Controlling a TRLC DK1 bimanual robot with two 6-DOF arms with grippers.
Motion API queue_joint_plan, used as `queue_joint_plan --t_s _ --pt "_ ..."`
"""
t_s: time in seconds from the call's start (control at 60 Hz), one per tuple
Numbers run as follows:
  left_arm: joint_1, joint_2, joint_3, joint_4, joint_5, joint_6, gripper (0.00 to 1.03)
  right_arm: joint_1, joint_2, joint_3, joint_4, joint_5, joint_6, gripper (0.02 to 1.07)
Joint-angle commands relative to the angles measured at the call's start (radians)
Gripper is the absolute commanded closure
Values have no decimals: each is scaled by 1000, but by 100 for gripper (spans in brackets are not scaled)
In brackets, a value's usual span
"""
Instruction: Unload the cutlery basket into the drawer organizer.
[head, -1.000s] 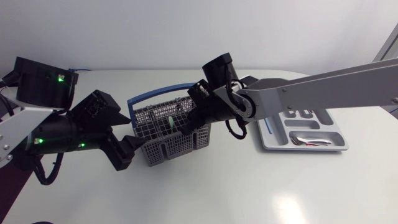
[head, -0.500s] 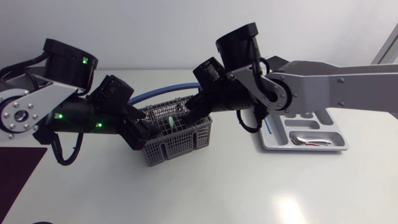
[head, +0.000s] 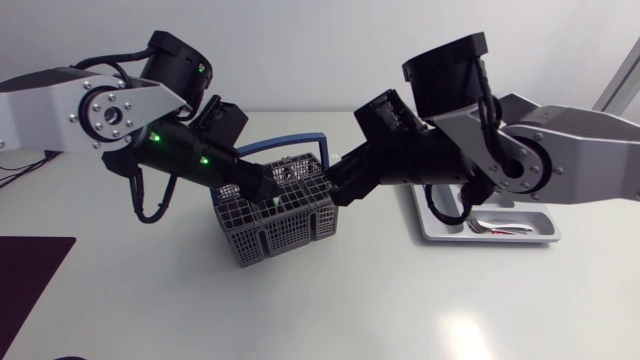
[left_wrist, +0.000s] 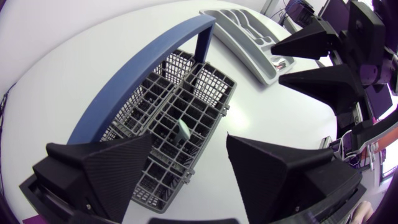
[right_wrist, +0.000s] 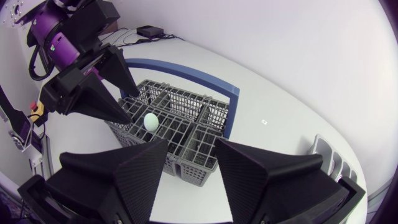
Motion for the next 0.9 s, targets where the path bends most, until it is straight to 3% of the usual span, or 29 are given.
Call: queue_joint_plan --t_s 0.0,0.3,0.433,0.533,0.617,0.8,0.883 --pt "-19 26 45 -12 -15 -41 13 -12 -27 -34 -9 -10 3 49" --pt "-53 146 109 -26 -60 -87 44 -57 -81 -69 -18 -36 -6 49" --pt "-54 177 126 -29 -63 -96 46 -69 -91 -80 -19 -44 -12 49" --pt "-48 204 138 -33 -70 -107 56 -75 -101 -87 -19 -49 -17 49" --pt "-45 212 141 -40 -76 -107 58 -77 -104 -95 -18 -53 -20 49" --pt "-36 189 130 -40 -76 -110 82 -81 -108 -114 -13 -59 -28 49" --pt "-36 184 126 -40 -76 -108 89 -81 -114 -123 -9 -59 -31 49"
